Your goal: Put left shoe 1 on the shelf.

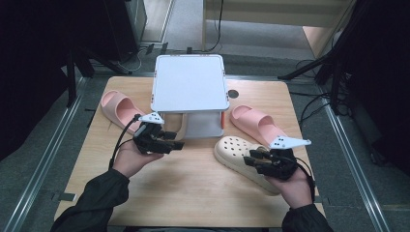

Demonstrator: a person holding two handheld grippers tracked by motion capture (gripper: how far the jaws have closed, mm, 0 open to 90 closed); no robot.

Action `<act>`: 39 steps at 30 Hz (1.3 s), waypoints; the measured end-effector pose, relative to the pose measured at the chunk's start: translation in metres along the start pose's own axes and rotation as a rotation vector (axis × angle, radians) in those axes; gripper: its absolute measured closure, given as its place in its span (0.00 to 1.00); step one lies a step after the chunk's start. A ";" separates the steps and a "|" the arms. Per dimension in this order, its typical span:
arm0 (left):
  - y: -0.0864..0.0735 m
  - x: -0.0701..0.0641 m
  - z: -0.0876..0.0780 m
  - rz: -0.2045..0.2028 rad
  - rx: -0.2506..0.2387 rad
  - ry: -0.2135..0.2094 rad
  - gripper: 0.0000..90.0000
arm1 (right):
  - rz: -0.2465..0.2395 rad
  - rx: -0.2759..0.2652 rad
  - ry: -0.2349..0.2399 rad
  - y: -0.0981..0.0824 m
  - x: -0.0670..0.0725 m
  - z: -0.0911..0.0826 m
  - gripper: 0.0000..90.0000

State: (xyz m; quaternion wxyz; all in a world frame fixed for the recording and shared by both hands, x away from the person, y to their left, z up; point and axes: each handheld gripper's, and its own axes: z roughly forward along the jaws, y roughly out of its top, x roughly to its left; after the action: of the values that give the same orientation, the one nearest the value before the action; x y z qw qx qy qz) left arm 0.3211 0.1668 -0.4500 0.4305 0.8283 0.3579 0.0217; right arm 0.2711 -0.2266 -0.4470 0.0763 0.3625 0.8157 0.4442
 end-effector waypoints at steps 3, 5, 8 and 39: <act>0.001 0.000 0.003 0.003 0.000 0.000 0.48 | 0.016 -0.002 -0.021 -0.006 -0.002 -0.006 0.70; 0.002 0.000 0.005 0.002 -0.001 -0.001 0.48 | 0.025 0.000 -0.026 -0.009 -0.004 -0.007 0.70; 0.002 0.001 0.006 0.004 0.000 0.000 0.48 | 0.040 0.017 -0.033 -0.014 -0.007 -0.004 0.69; -0.006 -0.005 -0.006 -0.033 0.010 0.031 0.67 | 0.072 0.121 0.054 0.004 0.007 0.055 0.85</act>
State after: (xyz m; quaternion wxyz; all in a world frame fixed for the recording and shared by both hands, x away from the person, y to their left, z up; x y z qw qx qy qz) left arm 0.3118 0.1701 -0.4489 0.4209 0.8241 0.3782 0.0256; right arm 0.2929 -0.1841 -0.4751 0.0165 0.3834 0.8293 0.4062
